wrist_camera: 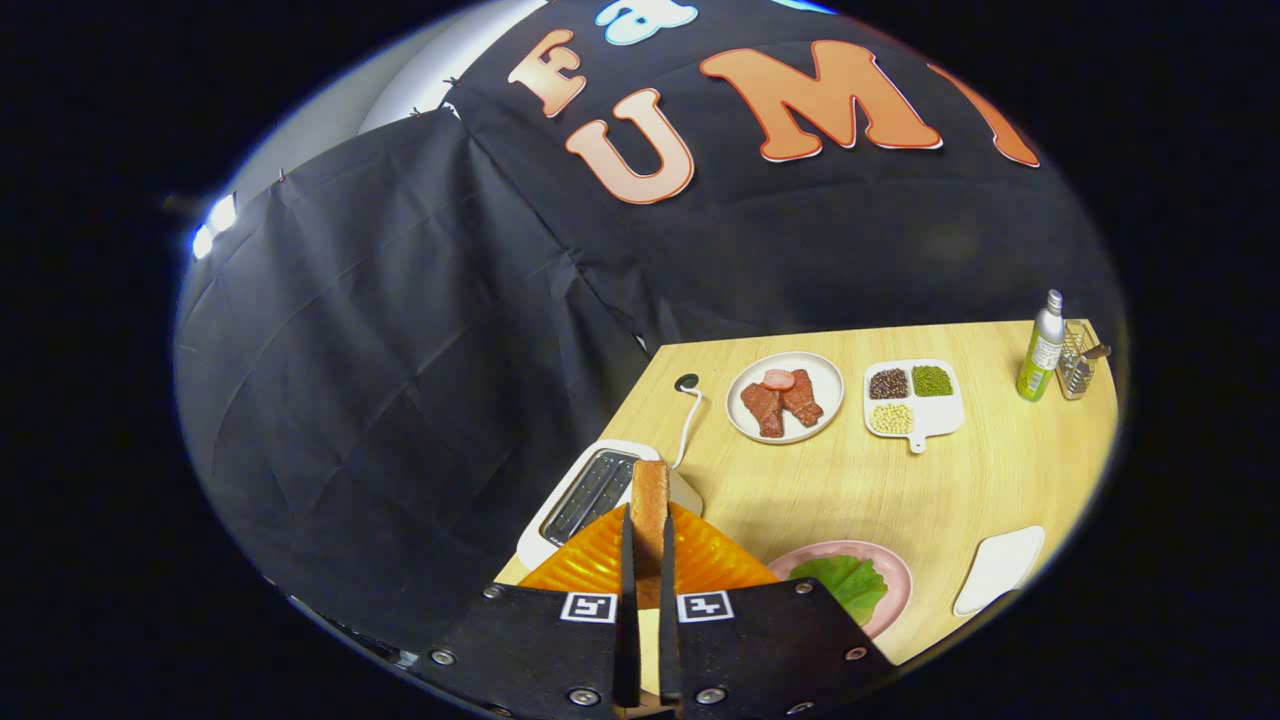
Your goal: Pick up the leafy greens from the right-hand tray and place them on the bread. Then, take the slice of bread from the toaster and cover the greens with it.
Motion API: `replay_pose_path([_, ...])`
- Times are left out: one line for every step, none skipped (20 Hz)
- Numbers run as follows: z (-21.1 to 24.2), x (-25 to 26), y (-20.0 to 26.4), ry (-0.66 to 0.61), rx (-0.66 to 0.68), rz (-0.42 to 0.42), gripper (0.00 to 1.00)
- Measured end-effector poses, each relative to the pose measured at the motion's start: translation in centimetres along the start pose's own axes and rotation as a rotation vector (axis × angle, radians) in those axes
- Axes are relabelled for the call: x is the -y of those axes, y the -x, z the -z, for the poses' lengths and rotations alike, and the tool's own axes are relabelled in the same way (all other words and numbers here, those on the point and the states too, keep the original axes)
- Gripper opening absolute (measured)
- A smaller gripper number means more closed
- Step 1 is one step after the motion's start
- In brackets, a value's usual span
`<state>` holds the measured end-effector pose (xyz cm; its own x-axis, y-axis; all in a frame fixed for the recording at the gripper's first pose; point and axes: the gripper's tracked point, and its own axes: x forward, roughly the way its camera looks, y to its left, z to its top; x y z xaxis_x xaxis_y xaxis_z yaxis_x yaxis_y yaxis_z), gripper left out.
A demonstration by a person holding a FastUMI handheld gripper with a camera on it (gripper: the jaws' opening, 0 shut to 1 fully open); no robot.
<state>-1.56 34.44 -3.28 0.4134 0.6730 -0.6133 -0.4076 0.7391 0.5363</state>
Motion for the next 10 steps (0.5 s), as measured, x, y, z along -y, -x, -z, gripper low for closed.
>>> replay_pose_path([0.3, 0.8, 0.1, -0.004, 0.005, 0.006, 0.08])
replay_pose_path([0.8, 1.5, 0.3, -0.008, 0.004, 0.012, 0.08])
replay_pose_path([1.5, 2.2, 0.3, -0.015, -0.003, 0.014, 0.08])
replay_pose_path([2.2, 2.8, 0.3, -0.024, -0.01, 0.013, 0.08])
replay_pose_path([2.7, 3.5, 0.2, -0.033, -0.018, 0.012, 0.08])
replay_pose_path([3.4, 4.0, 0.2, -0.042, -0.027, 0.01, 0.08])
replay_pose_path([4.1, 4.6, 0.0, -0.048, -0.037, 0.011, 0.08])
replay_pose_path([4.6, 5.3, -0.1, -0.055, -0.042, 0.012, 0.08])
replay_pose_path([5.2, 5.9, -0.1, -0.06, -0.048, 0.015, 0.08])
replay_pose_path([5.7, 6.3, -0.1, -0.065, -0.053, 0.015, 0.08])
